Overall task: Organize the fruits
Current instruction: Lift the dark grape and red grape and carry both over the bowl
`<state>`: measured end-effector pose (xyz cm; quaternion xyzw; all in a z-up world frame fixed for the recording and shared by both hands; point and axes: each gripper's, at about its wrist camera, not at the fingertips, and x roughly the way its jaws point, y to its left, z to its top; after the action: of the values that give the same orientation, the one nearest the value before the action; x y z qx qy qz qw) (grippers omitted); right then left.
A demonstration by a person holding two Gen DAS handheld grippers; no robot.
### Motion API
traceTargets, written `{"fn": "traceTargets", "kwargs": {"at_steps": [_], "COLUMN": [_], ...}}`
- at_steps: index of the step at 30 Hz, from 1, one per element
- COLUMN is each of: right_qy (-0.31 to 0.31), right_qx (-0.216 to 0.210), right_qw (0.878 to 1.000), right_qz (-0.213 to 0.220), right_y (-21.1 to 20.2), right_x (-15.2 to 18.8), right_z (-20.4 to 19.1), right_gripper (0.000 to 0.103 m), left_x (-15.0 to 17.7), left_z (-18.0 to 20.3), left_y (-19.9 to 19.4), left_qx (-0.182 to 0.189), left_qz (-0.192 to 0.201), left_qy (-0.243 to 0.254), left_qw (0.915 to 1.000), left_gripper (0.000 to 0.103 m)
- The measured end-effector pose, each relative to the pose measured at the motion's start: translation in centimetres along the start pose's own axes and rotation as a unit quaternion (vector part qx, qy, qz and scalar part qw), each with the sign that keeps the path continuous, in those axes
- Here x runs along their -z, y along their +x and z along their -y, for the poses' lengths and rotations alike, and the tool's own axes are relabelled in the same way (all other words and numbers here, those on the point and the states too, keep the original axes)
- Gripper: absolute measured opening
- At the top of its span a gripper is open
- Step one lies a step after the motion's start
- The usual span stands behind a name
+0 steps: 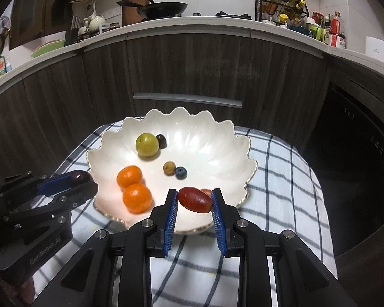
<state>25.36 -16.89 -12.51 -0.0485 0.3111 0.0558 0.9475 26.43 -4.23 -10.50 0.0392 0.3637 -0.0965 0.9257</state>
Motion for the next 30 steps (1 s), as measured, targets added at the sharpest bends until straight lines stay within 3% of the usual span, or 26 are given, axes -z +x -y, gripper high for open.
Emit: {"fn": "traceTargets", "kwargs": {"at_steps": [30], "right_qy": [0.038], "right_qx": [0.069], "right_qw": [0.995], "right_qz": [-0.054], "right_y": [9.3], "right_x": [-5.2], "right_z": [3.1], "right_gripper": [0.028], "left_x": [-4.8], "left_z": [-4.1], "left_y": [8.8], "left_qx": [-0.025], "left_qz": [-0.044], "left_qy": [-0.043], "left_qw": [0.9978], "left_gripper": [0.026]}}
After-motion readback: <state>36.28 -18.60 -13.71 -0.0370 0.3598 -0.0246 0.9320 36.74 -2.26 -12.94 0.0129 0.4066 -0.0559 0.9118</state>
